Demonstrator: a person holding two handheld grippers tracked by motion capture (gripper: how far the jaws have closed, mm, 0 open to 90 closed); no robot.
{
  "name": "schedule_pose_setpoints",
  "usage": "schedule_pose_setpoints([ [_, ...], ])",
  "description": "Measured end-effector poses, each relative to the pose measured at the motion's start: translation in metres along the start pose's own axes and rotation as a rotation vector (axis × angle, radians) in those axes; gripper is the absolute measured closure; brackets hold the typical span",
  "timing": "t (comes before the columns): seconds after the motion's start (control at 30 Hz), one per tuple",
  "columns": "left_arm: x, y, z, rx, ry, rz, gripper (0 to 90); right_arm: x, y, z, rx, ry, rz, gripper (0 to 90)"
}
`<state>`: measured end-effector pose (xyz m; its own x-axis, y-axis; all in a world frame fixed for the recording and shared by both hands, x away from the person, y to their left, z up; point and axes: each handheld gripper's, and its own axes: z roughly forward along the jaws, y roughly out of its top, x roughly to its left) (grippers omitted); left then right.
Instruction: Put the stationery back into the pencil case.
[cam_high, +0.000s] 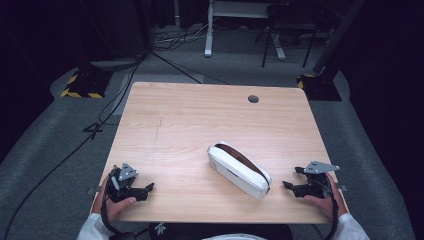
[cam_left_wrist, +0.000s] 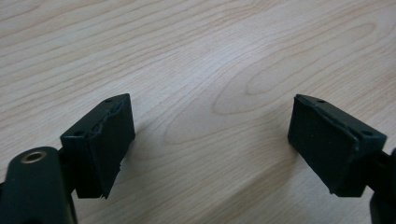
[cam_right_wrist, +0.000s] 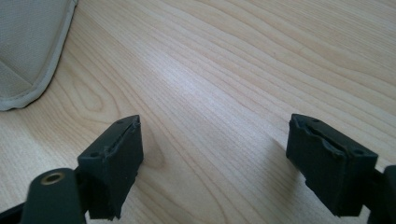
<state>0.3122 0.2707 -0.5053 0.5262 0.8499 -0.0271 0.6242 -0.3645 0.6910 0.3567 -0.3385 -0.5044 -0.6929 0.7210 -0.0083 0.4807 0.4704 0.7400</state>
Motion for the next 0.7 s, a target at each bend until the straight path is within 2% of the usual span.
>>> schedule_pose_setpoints([
  [0.7,0.0003,-0.0005,-0.0001,-0.001,0.002,0.009,14.9,0.0007,-0.0001,0.0,-0.001,0.003,-0.002,19.3],
])
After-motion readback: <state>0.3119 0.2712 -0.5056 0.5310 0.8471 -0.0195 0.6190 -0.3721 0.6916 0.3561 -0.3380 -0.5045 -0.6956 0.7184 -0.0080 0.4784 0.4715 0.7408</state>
